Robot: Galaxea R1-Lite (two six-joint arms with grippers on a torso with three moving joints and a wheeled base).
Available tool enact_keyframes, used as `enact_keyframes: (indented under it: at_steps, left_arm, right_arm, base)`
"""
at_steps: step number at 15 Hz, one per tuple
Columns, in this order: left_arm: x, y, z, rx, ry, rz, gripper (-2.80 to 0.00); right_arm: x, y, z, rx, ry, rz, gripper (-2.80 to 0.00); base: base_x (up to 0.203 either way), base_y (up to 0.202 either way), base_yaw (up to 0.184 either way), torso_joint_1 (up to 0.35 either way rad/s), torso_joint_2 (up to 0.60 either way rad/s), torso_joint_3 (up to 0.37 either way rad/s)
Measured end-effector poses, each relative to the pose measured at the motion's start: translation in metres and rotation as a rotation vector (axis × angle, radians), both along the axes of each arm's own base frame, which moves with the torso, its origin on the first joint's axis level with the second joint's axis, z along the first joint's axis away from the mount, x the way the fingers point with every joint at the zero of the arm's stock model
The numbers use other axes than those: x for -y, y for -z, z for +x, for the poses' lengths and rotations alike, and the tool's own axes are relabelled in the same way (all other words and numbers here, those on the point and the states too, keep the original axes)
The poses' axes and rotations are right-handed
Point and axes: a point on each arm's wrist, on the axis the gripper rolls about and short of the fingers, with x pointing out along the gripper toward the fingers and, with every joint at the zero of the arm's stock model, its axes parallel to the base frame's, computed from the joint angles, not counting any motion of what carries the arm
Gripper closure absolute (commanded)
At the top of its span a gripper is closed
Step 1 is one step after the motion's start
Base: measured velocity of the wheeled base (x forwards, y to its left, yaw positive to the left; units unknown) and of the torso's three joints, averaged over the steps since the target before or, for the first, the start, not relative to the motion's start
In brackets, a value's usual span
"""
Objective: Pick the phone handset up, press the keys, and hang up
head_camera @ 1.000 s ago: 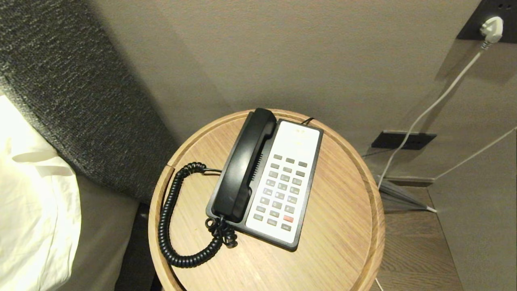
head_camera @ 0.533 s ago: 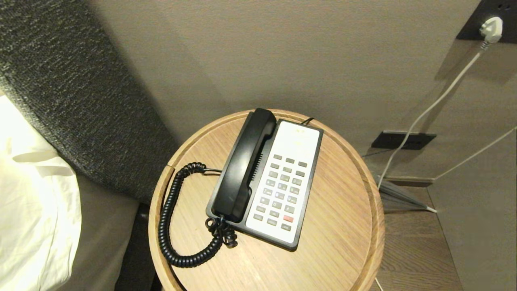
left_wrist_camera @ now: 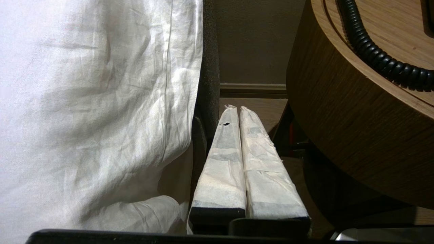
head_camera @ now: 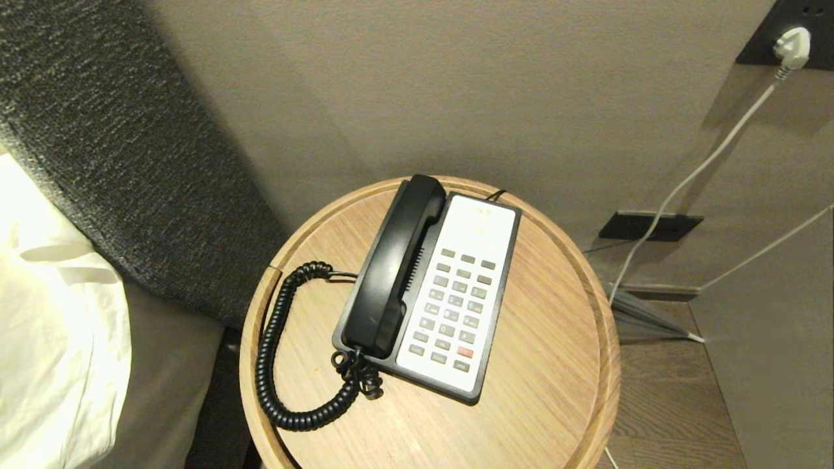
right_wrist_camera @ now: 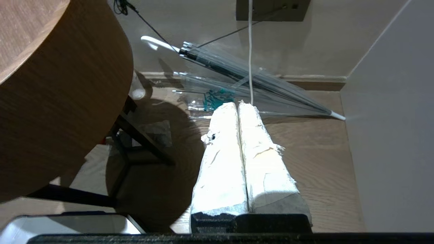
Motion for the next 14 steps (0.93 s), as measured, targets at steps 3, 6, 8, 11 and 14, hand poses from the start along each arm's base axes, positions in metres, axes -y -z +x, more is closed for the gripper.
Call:
enact_keyframes:
  at_steps: [3, 6, 8, 11, 14]
  left_arm:
    - [0.0, 0.0, 0.0, 0.0, 0.0, 0.0, 0.0]
    - [0.0, 0.0, 0.0, 0.0, 0.0, 0.0, 0.0]
    - [0.0, -0.0001, 0.0, 0.0, 0.0, 0.0, 0.0]
    - [0.0, 0.0, 0.0001, -0.001, 0.0, 0.0, 0.0]
    - [0.0, -0.0001, 0.0001, 0.0, 0.0, 0.0, 0.0]
  right_arm:
    - [0.0, 0.0, -0.0002, 0.003, 0.0, 0.008, 0.0]
    - [0.0, -0.0001, -0.0002, 0.005, 0.0, 0.008, 0.0]
    - [0.0, -0.0001, -0.0002, 0.005, 0.0, 0.008, 0.0]
    - [0.0, -0.0001, -0.0002, 0.004, 0.0, 0.008, 0.0]
    - [0.0, -0.0001, -0.0002, 0.005, 0.001, 0.008, 0.0]
  base:
    - [0.0, 0.0, 0.0, 0.0, 0.0, 0.0]
    - [0.0, 0.0, 0.0, 0.0, 0.0, 0.0]
    - [0.0, 0.0, 0.0, 0.0, 0.0, 0.0]
    - [0.0, 0.0, 0.0, 0.0, 0.0, 0.0]
    - [0.0, 0.0, 0.0, 0.0, 0.0, 0.0]
